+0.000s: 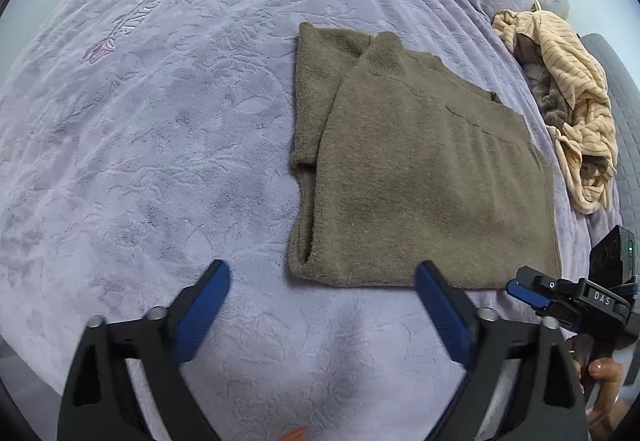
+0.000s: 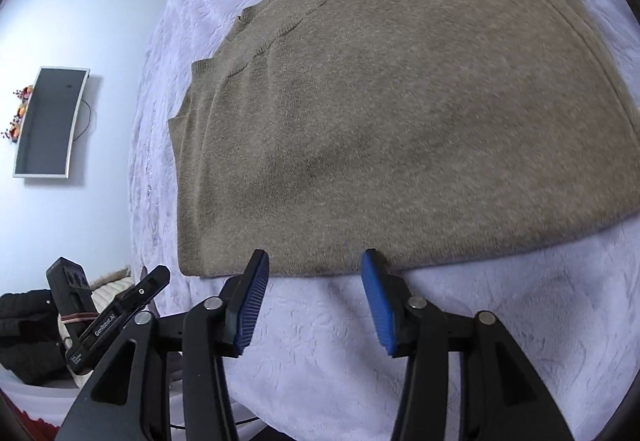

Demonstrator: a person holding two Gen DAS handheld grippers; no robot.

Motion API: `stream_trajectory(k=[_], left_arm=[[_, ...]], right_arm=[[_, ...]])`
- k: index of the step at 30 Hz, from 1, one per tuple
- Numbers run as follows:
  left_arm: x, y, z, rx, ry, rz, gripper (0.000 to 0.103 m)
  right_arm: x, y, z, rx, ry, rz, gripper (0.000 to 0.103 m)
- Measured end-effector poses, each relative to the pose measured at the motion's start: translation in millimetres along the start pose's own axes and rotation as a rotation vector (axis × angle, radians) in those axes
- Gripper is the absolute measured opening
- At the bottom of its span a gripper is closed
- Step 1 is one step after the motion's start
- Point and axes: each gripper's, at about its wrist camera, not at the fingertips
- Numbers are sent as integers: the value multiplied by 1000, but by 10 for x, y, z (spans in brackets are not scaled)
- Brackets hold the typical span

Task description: Fold small clothes

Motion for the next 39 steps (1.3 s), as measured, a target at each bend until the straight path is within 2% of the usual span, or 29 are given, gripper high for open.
stream_trajectory(k=[4,9,19,24,25,26,27,28,32,34,35,36,38,39], left_arm=[[126,-28,43,-44,-59,-45,102],[436,-128,4,-181,-161,-116,102],[705,-121,-1,-318,-274,-111,102],[819,-94,-15,-389,-371,-100,102],[834,-84,-5,-392,-378,-93,102],[848,-69,1,-396,-381,-85,102],[866,-51,8,-401,-385,-75,102],[879,-33,8,-409,-388,-63,102],[873,74,-7,-428,-373,16,102],[829,163,-4,-406,-330,72,102],[804,206,9,-382,-292,96,98],[781,250,23,-353,-248,111,93],[788,344,59,-285,-146,107,68],[792,376,78,-252,-112,107,59]], right_arm=[[62,-52,47,28,51,-16,53],[253,-144,96,83,112,-67,53],[481,-192,259,267,243,-67,53],[537,-126,267,336,324,-38,53],[535,-103,255,341,329,-27,47],[527,-80,240,338,325,-16,23],[509,-47,217,328,311,-3,11],[475,-9,187,316,311,11,9],[250,118,33,253,344,66,9],[181,137,0,232,351,71,9],[159,140,4,226,352,69,9],[156,140,4,219,346,66,9],[195,120,18,209,326,51,9],[228,109,23,211,318,40,9]])
Point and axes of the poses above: each gripper's, at about its wrist camera, not at the fingertips, and x roughly the way its jaws point, z to its right, y to its top, and after that the axes turned 15 degrees about -y, right-handed
